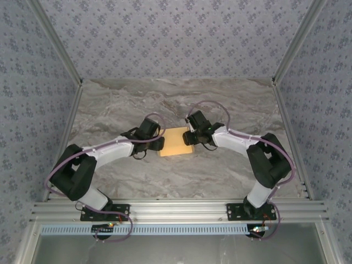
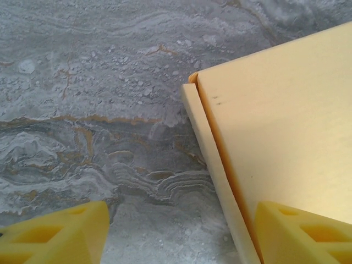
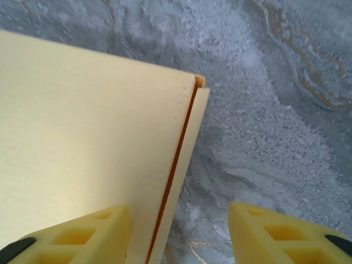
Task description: Fold the paper box
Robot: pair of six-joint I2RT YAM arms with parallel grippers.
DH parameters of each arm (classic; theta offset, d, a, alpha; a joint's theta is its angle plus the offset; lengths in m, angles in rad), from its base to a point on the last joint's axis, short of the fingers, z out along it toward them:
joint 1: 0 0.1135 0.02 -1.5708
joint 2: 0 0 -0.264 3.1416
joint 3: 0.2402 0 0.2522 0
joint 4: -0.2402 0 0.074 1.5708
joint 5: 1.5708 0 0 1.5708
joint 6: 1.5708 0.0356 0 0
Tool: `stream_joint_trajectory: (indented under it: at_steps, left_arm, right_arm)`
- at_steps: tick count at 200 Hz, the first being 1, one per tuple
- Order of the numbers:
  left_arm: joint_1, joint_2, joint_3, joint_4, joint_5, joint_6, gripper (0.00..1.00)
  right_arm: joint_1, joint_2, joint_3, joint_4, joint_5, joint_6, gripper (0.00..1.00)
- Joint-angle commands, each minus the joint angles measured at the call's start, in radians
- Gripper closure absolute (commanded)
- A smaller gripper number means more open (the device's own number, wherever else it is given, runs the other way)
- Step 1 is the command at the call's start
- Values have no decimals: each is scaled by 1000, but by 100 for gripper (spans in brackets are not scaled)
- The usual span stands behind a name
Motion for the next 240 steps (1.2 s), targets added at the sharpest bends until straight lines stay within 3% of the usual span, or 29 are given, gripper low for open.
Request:
stream_joint_trajectory:
  at_steps: [1, 55, 121, 171, 240]
  left_arm:
    - [4, 16, -32, 42, 35, -20, 30]
    - [3, 21, -47, 85, 61, -38, 30]
    - [17, -98, -14, 138, 56, 12, 25]
    - [97, -14, 88, 116, 199, 41, 24]
    - [172, 177, 275, -10, 340, 159, 24]
  right_arm:
    - [-11, 27, -23, 20, -21, -8, 49]
    - [-26, 48, -28, 17, -52, -24, 50]
    - [-9, -160, -14, -48, -46, -124, 47]
    - [10, -284, -163, -37, -59, -122, 46]
    - [67, -329, -280, 2, -123, -127, 43]
